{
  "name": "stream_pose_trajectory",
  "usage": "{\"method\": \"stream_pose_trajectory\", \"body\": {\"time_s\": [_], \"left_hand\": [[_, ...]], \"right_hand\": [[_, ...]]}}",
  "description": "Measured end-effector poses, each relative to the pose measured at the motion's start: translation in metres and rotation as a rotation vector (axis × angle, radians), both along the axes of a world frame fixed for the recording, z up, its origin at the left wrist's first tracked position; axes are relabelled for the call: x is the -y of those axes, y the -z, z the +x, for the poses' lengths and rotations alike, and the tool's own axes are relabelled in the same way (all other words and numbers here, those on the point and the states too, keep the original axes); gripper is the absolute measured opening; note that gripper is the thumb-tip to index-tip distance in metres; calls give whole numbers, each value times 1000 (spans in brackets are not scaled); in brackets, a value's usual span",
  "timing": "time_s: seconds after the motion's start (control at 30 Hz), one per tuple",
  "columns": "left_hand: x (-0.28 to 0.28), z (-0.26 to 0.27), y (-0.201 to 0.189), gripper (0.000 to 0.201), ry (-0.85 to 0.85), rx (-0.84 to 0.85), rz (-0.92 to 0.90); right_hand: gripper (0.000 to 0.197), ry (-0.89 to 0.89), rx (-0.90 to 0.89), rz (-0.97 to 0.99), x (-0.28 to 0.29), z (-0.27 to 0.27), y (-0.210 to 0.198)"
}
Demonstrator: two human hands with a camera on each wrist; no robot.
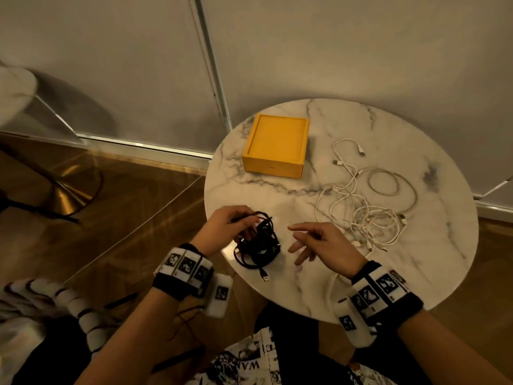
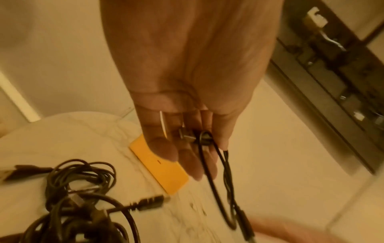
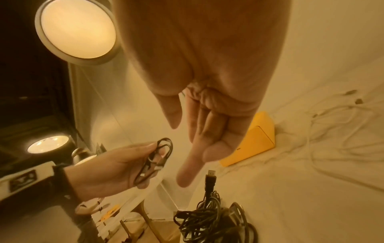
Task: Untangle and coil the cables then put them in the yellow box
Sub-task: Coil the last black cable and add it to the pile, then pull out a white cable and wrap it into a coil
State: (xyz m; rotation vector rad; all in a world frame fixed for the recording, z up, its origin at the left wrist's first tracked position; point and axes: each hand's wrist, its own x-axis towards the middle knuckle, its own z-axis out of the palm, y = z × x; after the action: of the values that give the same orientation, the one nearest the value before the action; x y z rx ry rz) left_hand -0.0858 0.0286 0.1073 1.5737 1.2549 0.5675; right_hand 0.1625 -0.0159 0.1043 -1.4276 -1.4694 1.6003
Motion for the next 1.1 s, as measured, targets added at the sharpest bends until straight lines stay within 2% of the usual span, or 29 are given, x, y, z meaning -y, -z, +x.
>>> {"method": "stream_pose_trajectory", "body": {"time_s": [0.07,0.13,0.27,0.43,0.53,0.67,0.8,0.93,1.03,1.1], "left_hand": [[-24,-14,11,15,-130,26,-51],[-44,-25,29,15,-247,-20,-70],[-69,-37,74,14,-337,-165,-137],[-74,-35,104,18,-362,-374,-73],[-76,-36,108,32,-335,-390,-39],[-71,-35,106,38,-264,-368,-29],[-58,-20,97,34,-220,-442,213],[-40,11,72,25,-248,-290,379],[-16,42,56,26,-166,-155,370],[3,61,49,22,-95,-83,312]], "right_hand": [[22,44,-17,-29,-1,3,5],[19,75,-27,-82,4,10,8],[18,112,-10,-170,20,31,19],[18,174,53,-227,39,61,37],[18,234,72,-243,44,78,43],[18,334,79,-267,48,95,48],[15,379,94,-265,44,94,55],[7,352,241,-193,45,91,62],[8,238,534,-120,57,104,73],[15,248,669,-144,72,116,79]]}}
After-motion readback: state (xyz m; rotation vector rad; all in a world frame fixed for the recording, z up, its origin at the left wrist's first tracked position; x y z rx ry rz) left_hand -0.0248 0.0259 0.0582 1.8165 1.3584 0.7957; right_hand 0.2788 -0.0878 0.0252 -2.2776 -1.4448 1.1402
